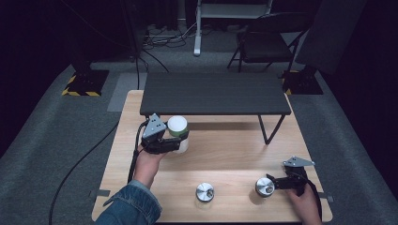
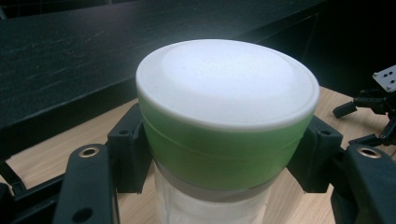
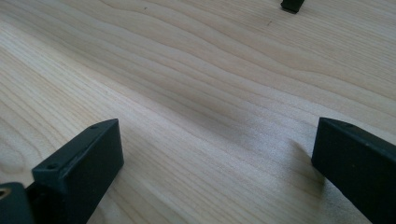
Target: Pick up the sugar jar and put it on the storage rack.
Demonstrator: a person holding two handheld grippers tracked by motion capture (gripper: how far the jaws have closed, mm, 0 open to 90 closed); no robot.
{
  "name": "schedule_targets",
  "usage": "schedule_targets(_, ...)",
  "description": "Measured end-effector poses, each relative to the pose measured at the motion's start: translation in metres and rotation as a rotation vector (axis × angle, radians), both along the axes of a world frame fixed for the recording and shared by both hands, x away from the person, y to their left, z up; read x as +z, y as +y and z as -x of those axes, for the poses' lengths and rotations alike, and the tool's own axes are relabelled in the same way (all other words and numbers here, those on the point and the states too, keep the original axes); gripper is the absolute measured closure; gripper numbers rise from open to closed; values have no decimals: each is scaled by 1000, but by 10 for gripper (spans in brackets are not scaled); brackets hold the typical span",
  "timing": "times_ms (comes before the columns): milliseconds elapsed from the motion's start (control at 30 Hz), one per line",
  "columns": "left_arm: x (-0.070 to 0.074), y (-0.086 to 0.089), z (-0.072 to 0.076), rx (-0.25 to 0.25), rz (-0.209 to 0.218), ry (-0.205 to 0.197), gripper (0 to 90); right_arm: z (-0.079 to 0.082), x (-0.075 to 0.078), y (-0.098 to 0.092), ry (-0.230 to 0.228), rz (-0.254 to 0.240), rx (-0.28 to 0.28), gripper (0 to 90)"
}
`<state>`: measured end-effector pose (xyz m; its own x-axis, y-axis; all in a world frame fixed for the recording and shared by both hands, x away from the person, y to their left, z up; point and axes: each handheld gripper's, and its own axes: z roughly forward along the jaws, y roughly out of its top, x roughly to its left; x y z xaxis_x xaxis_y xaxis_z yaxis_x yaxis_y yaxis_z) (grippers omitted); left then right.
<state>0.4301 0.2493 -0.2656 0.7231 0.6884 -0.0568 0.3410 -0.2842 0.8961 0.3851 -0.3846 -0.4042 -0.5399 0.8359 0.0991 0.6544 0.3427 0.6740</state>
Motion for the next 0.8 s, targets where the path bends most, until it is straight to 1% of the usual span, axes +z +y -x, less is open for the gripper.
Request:
schedule_targets(133, 7, -2, -4, -5, -6, 11, 335, 0, 0, 0, 0, 0, 0, 17)
schedule_targets(233, 12, -5, -6, -10, -19, 6, 335, 0, 0, 0, 0, 0, 0, 17)
schedule_targets(333, 15, -6, -7, -13, -22, 1, 335, 0, 0, 0, 0, 0, 0, 17)
schedule_targets(667, 25, -11, -12, -33, -17, -12, 335, 0, 0, 0, 0, 0, 0, 17)
schedule_targets(800, 31, -15, -15, -41, -20, -7, 334, 0, 0, 0, 0, 0, 0, 16)
